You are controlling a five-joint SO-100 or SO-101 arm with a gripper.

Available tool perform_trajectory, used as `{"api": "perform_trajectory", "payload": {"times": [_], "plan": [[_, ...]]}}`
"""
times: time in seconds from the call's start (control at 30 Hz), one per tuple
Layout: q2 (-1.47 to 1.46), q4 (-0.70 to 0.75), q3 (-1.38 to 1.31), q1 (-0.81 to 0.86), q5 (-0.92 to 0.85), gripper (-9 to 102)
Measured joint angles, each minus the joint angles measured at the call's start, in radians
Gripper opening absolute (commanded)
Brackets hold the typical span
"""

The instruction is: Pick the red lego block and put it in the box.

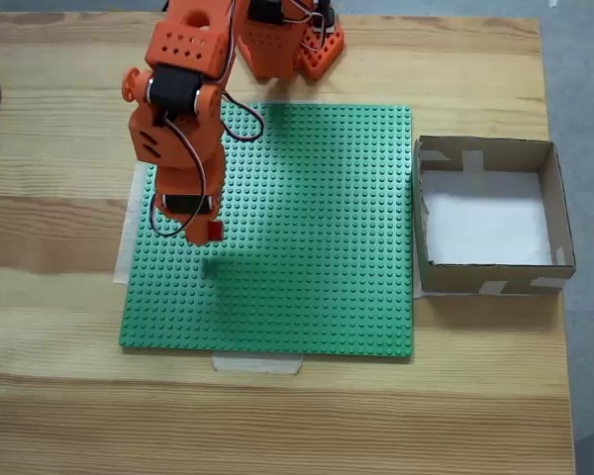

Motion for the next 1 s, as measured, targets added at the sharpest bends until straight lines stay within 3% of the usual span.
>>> {"api": "perform_trajectory", "payload": {"times": [0.43,1.0], "plan": [[0.021,0.173,-0.213,-0.166,0.114,9],[0.169,0.270,-0.379,-0.634,0.276,8]]}}
